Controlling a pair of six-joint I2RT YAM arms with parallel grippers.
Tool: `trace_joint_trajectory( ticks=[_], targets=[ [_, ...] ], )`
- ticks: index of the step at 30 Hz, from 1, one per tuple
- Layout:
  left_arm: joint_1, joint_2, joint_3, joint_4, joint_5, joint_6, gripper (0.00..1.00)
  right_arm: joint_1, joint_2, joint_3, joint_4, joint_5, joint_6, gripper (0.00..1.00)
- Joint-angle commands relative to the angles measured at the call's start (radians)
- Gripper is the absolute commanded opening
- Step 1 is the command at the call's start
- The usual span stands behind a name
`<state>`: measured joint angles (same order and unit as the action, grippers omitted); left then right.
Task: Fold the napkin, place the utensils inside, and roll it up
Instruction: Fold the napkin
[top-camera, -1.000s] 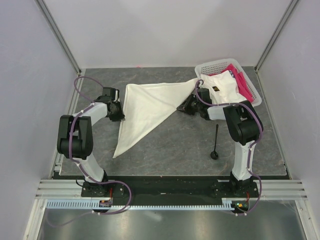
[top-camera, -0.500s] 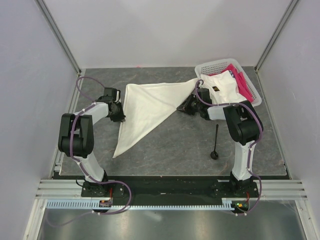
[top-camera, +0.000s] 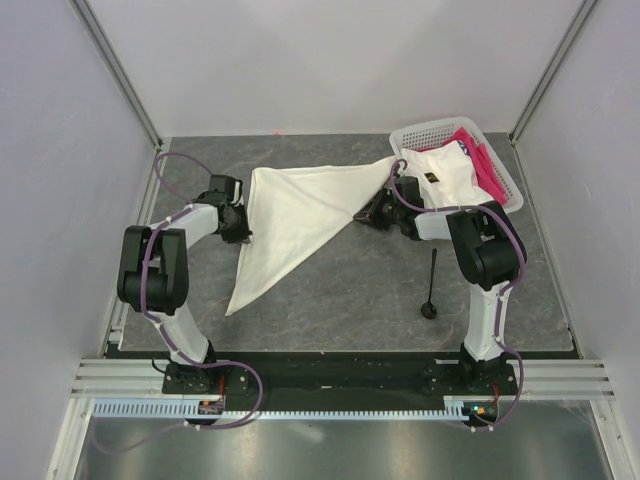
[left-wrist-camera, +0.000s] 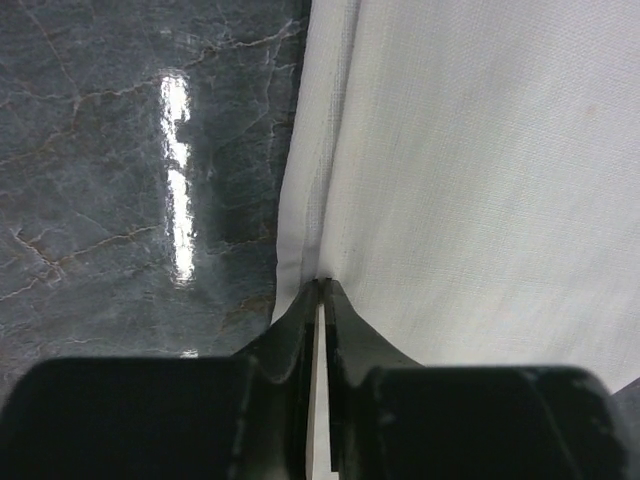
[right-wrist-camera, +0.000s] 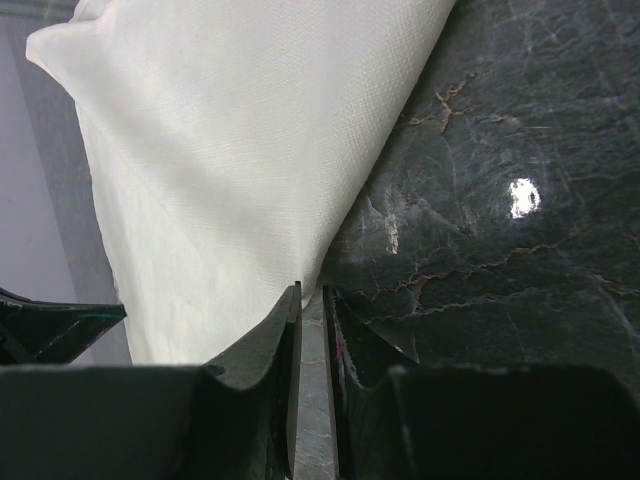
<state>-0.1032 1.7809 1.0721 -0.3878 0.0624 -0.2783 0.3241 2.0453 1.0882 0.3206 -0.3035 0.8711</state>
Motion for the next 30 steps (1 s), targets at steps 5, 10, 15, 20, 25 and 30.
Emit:
trace_joint_trajectory(
  ticks=[5,10,15,20,25,30],
  targets=[
    [-0.012,0.000,0.028,0.001,-0.018,0.045,0.02,0.004,0.006,-0.004,-0.031,0.006,-0.058,0.22],
    [-0.012,-0.031,0.011,0.003,-0.059,0.033,0.02,0.004,0.004,0.001,-0.041,0.015,-0.061,0.22],
    [-0.012,-0.061,-0.006,-0.003,-0.107,0.018,0.02,0.003,0.003,0.001,-0.048,0.024,-0.063,0.22],
    [-0.013,-0.081,-0.021,-0.016,-0.133,0.010,0.02,0.004,0.006,0.006,-0.049,0.026,-0.063,0.22],
    [-0.013,-0.103,-0.038,-0.022,-0.142,-0.002,0.02,0.003,0.007,0.004,-0.051,0.029,-0.064,0.21],
    [-0.018,-0.126,-0.054,-0.029,-0.162,-0.007,0.02,0.004,0.009,0.006,-0.057,0.038,-0.067,0.21]
  ],
)
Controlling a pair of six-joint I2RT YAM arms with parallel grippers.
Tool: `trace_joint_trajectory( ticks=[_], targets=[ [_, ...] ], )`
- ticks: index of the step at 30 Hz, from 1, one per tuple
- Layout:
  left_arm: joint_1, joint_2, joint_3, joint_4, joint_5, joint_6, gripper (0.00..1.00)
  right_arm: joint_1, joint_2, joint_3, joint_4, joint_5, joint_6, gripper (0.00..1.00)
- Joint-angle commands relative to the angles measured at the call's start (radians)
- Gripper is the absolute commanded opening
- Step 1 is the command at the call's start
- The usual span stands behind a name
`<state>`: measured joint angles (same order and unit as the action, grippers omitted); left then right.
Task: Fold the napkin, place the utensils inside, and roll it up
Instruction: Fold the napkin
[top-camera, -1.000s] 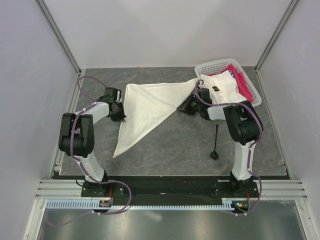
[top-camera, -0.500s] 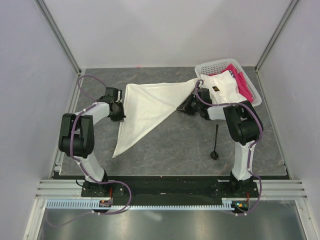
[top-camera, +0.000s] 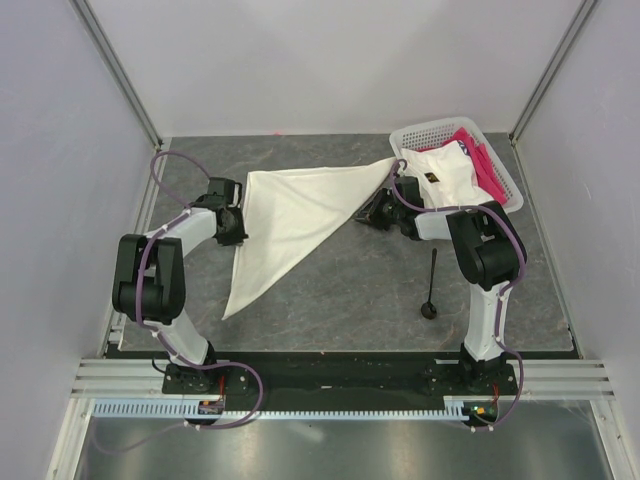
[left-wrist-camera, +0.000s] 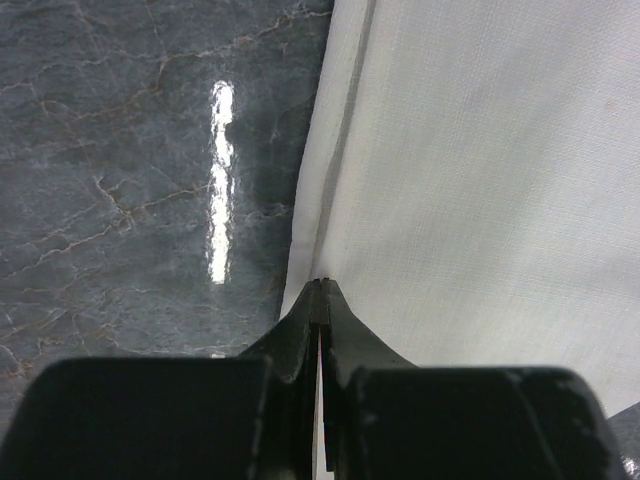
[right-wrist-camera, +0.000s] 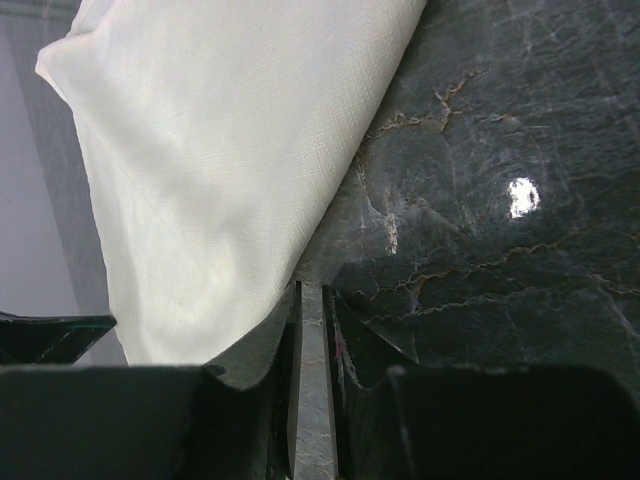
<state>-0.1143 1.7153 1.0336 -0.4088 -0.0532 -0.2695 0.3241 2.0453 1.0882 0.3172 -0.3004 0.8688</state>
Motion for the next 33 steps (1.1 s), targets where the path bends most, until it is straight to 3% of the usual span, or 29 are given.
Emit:
trace_joint_trajectory(
  ticks=[1,10,22,33],
  targets=[
    [-0.008,-0.062,-0.017,-0.013,-0.051,-0.017,0.02,0.003,0.009,0.007,-0.053,0.034,-0.067,0.21],
    [-0.025,-0.065,-0.026,-0.030,-0.079,-0.022,0.02,0.003,0.023,0.024,-0.055,0.032,-0.070,0.22],
    [-0.031,-0.048,-0.018,-0.079,-0.145,0.009,0.02,-0.031,-0.013,0.062,-0.053,0.050,-0.057,0.48],
    [-0.031,-0.049,-0.023,-0.085,-0.140,0.018,0.02,-0.057,0.105,0.206,-0.059,0.148,-0.044,0.50]
  ],
)
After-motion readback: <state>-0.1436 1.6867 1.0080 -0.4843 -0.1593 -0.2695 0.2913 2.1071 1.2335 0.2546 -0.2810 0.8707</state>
